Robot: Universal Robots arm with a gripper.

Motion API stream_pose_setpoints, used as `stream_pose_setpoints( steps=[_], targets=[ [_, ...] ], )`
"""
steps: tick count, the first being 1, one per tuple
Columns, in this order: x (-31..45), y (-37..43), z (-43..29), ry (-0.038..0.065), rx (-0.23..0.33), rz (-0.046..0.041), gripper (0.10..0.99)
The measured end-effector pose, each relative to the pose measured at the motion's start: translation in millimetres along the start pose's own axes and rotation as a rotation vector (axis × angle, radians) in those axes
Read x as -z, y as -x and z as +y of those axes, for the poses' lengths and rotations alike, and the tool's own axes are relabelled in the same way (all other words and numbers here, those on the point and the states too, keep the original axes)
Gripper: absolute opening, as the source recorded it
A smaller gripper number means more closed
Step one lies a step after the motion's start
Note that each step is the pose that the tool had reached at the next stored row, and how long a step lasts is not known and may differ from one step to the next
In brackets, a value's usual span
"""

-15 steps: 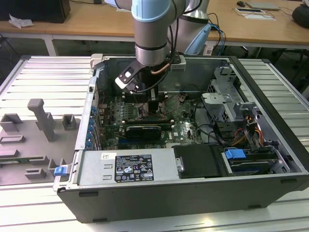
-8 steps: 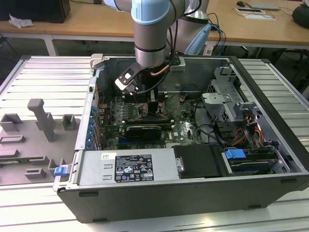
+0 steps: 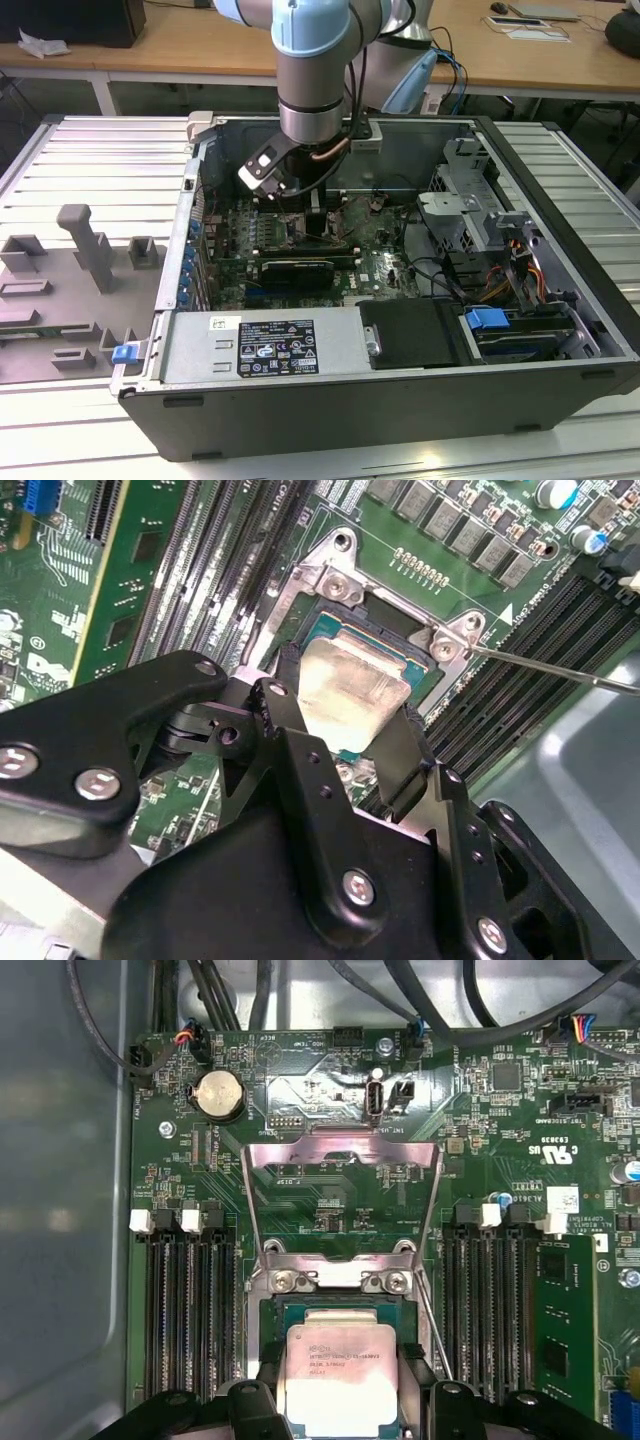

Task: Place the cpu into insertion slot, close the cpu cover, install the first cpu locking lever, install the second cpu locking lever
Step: 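Place the cpu into insertion slot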

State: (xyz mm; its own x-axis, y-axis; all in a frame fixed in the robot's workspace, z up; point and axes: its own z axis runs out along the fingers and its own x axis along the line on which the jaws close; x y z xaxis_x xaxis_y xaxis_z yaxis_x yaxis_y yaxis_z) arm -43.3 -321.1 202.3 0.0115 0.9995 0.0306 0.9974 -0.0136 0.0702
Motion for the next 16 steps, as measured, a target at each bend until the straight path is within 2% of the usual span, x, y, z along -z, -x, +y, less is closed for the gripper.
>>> stream_pose_setpoints(
  steps=[12, 13, 16],
  targets=[
    [-1.6, -0.3, -0.1, 0.0, -0.001, -0.0002, 0.545],
    [-1.6, -0.3, -0.1, 0.0, -0.001, -0.0001, 0.608],
    [-1.6, -0.3, -0.1, 0.0, -0.001, 0.0002, 0.608]
  ],
)
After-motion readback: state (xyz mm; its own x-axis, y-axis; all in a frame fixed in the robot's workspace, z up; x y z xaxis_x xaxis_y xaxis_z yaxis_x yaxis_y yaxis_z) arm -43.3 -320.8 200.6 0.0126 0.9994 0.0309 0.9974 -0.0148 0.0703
